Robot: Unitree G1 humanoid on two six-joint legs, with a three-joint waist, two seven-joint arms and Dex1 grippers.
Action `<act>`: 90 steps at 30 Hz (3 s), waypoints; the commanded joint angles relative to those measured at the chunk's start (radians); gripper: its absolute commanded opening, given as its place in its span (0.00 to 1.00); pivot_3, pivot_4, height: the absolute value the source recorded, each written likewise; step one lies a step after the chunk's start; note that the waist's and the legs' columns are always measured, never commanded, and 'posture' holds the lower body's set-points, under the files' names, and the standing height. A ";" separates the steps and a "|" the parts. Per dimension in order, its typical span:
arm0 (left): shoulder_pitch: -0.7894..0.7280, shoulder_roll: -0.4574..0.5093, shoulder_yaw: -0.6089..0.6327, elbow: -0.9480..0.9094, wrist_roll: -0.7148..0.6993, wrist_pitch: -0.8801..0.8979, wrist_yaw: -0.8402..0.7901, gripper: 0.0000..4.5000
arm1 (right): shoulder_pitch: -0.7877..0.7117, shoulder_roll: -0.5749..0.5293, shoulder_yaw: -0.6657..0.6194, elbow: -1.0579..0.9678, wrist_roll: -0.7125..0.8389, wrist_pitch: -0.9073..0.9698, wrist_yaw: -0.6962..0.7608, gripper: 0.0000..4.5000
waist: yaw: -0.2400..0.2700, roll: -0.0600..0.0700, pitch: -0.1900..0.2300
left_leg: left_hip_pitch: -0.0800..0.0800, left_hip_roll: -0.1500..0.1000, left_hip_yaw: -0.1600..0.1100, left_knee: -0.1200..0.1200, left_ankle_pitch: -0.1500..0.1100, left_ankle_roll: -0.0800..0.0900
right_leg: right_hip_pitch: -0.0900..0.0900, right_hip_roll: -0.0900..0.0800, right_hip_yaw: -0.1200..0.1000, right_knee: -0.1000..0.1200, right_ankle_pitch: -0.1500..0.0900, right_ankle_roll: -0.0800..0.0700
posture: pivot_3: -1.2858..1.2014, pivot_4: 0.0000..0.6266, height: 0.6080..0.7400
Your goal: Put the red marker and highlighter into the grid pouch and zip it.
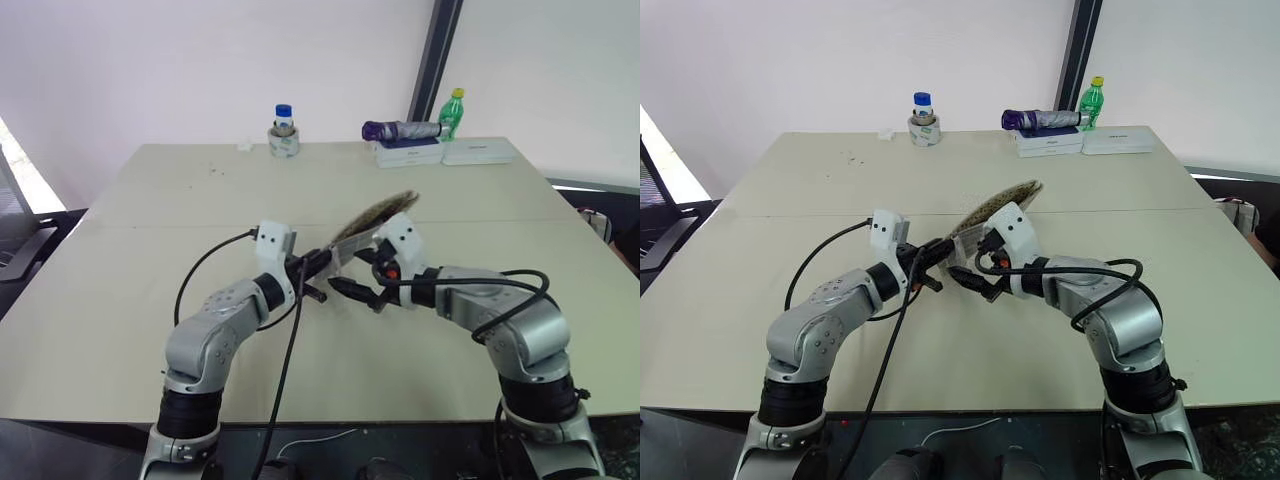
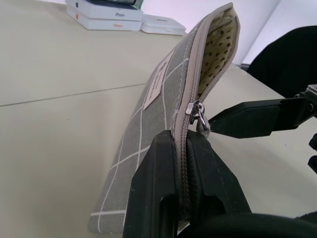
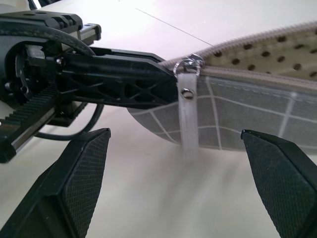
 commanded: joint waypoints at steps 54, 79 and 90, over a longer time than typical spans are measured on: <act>0.058 0.286 -0.058 0.061 0.113 -0.260 -0.106 0.00 | -0.129 -0.354 -0.109 0.289 -0.114 -0.310 -0.111 0.01 | -0.005 0.000 0.000 | 0.000 0.000 0.000 -0.001 0.000 0.000 | 0.000 0.000 0.000 0.000 0.000 0.000 | 0.52 0.24 1.00; 0.122 0.389 -0.142 0.237 0.525 -0.861 -0.076 0.00 | 0.084 -0.343 -0.048 0.142 -0.057 -0.417 0.120 0.52 | 0.003 0.000 0.000 | -0.001 0.000 0.000 -0.002 0.000 0.000 | -0.001 -0.001 0.000 -0.002 0.000 0.000 | 0.52 0.24 1.00; 0.281 0.367 -0.082 0.067 0.325 -0.638 -0.198 0.69 | 0.130 -0.340 -0.055 0.189 -0.084 -0.491 0.140 0.53 | 0.000 0.000 0.000 | -0.001 0.000 0.000 -0.002 0.000 0.001 | -0.001 0.000 0.000 -0.002 0.000 0.000 | 0.52 0.24 1.00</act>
